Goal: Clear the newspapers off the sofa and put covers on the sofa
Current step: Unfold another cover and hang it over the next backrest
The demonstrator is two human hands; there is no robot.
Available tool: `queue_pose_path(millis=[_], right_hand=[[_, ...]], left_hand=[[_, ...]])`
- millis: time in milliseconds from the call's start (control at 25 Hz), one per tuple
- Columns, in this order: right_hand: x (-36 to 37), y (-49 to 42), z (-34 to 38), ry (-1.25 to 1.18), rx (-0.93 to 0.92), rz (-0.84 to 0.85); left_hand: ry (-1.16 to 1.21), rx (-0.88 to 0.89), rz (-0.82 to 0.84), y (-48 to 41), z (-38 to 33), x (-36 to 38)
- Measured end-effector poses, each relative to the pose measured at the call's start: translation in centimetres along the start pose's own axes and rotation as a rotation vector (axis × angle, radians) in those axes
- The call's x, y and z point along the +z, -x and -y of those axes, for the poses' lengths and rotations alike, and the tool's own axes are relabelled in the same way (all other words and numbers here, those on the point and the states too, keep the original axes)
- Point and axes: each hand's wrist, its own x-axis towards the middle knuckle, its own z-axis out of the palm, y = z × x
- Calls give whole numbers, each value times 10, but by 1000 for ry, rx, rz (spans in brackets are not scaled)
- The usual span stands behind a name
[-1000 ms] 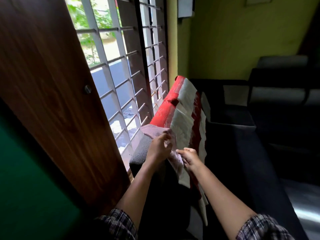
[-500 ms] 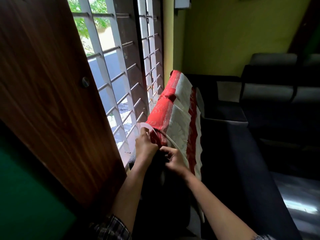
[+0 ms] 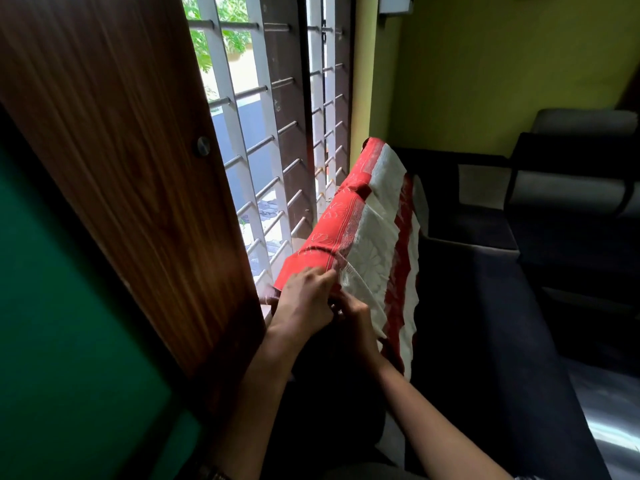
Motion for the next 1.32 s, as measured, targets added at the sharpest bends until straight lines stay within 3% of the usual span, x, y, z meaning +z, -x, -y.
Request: queue_pose_path(millis=[120,240,360,440,560,600,800,920,1040,1200,1320], right_hand=[[6,12,3,9,18,-12],[1,24,3,-14,111,-29],[-4,32,-1,98,208,-2],[-9,39,-6,250,311,87],[-19,55,-15,460,440,402],[-23,59,-14,468,453,425],[-27,69,7,365,261,236],[-28,73,8,376,334,243],[-25,75,9,367,372,242],[-23,76,5,353,379,190],[-21,82,2,330,332,91]], left_hand=[[-12,-61,150,14,5,1],[-144,-90,129,19,9,4],[-79,-138,89,22,9,8],[-45,-169,70,26,6,7],[89,-288,-64,31,4,1],[94,-324,-95,32,5,0],[75,-625,-43,37,7,8],[118,-627,-1,36,0,17],[156,-601,148,38,-2,24],[-54,-603,67,33,-15,8],[-157,-340,50,36,-35,6]])
